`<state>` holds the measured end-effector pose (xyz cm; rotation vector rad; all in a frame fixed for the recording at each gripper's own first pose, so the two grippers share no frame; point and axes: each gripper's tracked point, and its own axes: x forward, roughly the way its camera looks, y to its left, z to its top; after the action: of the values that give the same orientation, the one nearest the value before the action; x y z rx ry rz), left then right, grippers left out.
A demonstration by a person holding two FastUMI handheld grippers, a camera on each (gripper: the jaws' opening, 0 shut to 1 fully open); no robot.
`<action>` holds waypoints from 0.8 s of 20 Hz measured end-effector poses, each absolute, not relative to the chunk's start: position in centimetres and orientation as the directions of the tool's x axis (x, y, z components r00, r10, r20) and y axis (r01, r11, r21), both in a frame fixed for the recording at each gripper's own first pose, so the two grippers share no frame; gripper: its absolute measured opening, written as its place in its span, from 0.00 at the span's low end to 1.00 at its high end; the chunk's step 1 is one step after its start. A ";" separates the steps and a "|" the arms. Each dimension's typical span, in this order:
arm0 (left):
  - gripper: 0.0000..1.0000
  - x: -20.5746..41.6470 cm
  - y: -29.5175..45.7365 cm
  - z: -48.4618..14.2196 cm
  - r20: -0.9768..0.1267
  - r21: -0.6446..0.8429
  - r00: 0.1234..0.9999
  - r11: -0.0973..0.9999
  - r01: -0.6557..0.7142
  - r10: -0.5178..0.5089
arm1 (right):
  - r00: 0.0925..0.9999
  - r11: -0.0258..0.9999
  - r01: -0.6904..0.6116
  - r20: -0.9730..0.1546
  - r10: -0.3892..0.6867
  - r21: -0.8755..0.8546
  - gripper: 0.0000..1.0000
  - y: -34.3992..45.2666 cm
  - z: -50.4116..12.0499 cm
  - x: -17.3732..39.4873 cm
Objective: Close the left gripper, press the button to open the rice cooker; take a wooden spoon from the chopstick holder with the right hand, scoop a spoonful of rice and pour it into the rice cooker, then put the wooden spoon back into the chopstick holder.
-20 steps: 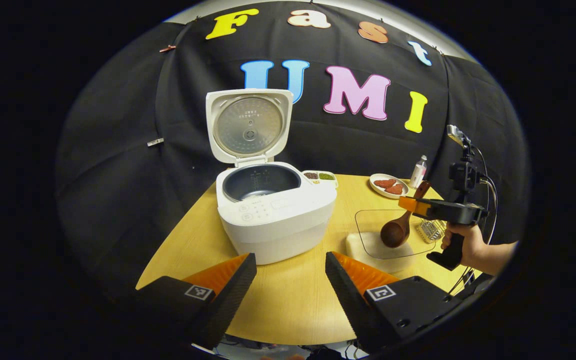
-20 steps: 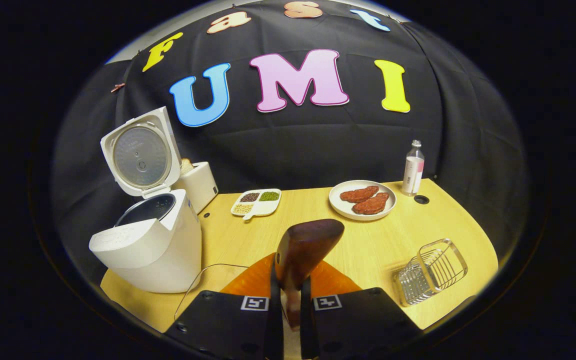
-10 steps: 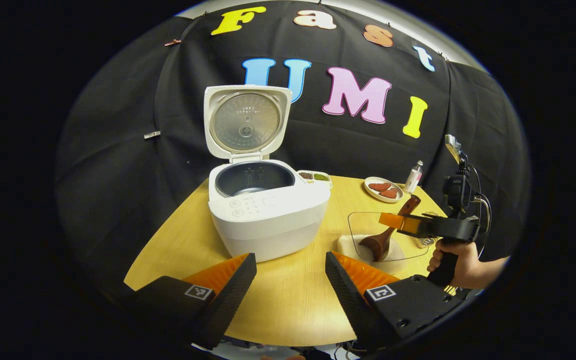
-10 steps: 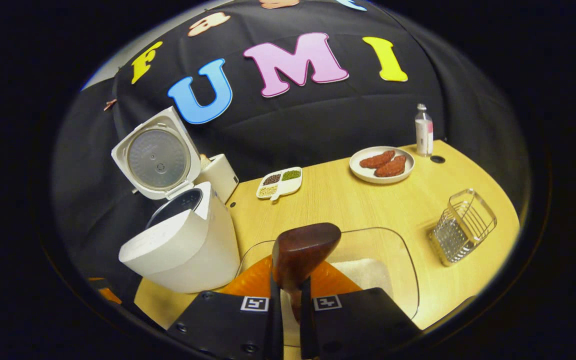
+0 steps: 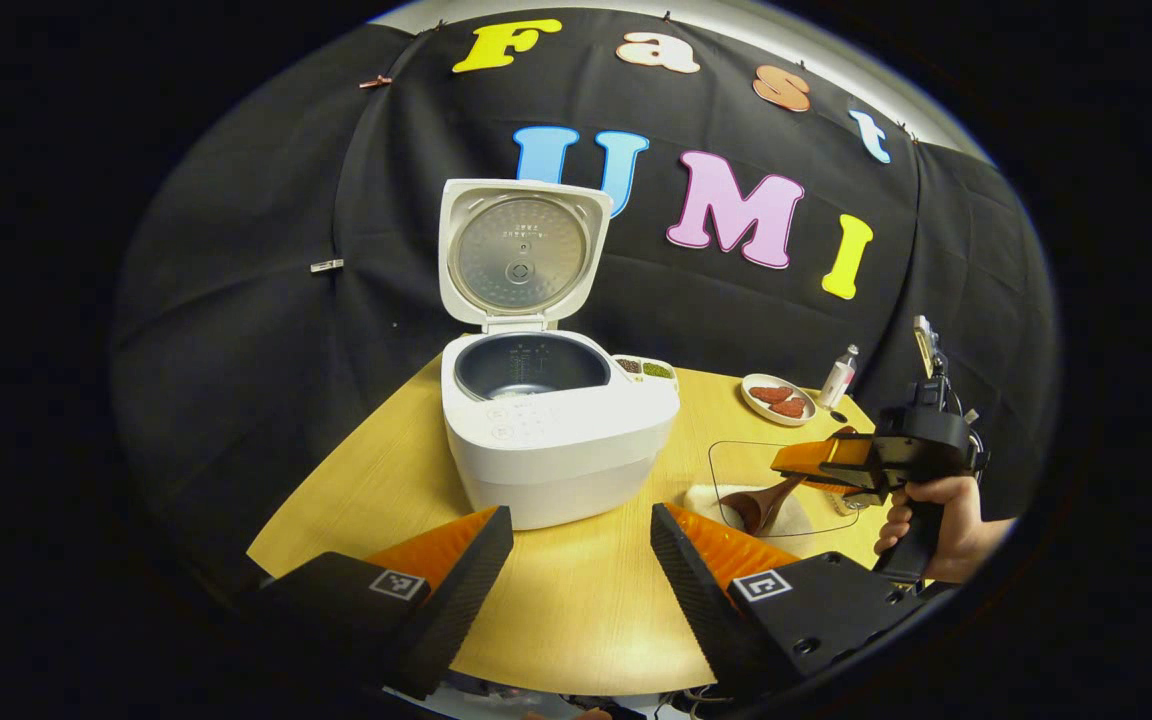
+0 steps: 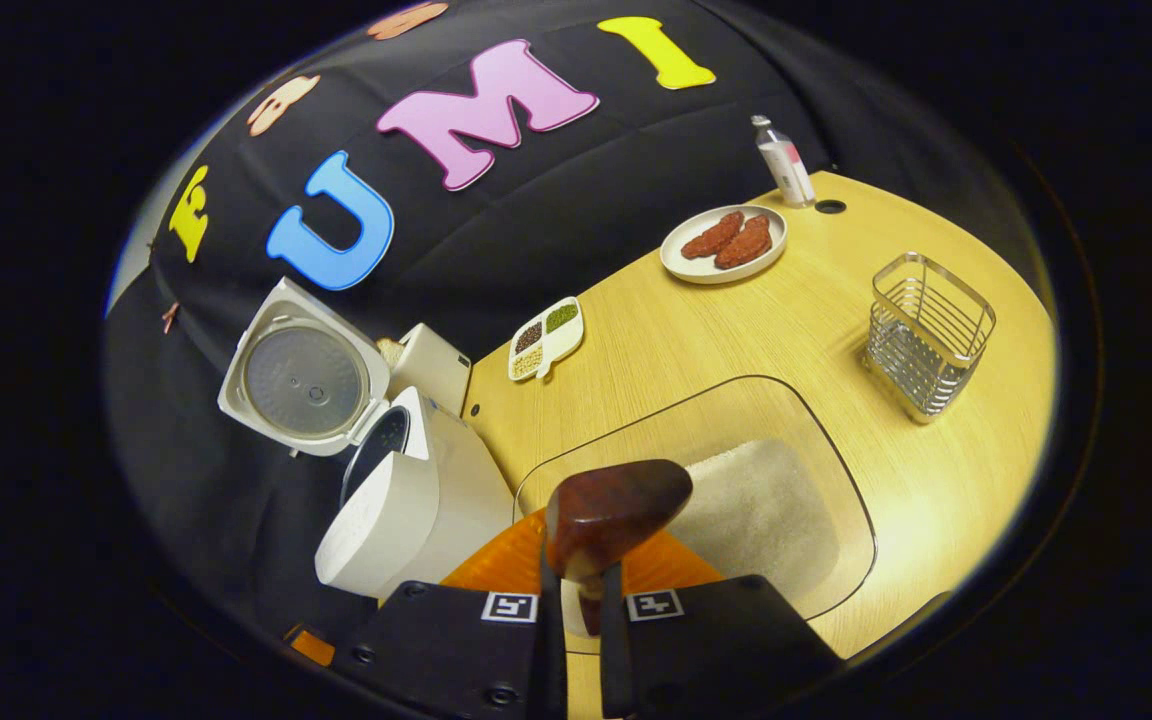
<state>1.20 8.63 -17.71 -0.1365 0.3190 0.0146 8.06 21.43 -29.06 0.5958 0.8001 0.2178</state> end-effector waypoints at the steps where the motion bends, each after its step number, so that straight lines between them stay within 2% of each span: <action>1: 0.98 1.2 8.7 -17.6 -0.311 -0.132 0.950 0.991 -0.036 -0.007 | 0.681 0.797 0.064 -0.610 0.405 0.601 0.18 21.0 -28.9 8.2; 6: 0.96 1.0 8.4 -17.7 -0.306 -0.147 0.952 0.989 -0.032 -0.015 | 0.705 0.720 0.193 -0.605 0.370 0.666 0.17 16.8 -28.0 9.0; 10: 0.96 0.9 8.0 -17.6 -0.302 -0.144 0.953 0.989 -0.027 -0.018 | 0.738 0.680 0.241 -0.586 0.336 0.693 0.18 13.6 -26.5 10.1; 16: 0.96 0.7 7.2 -17.2 -0.294 -0.146 0.956 0.989 -0.025 -0.019 | 0.763 0.577 0.267 -0.535 0.363 0.772 0.17 12.4 -22.5 11.4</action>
<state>0.66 7.15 -17.25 -0.1489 0.2991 0.0030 11.36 12.39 -22.50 0.9775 0.7308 0.0620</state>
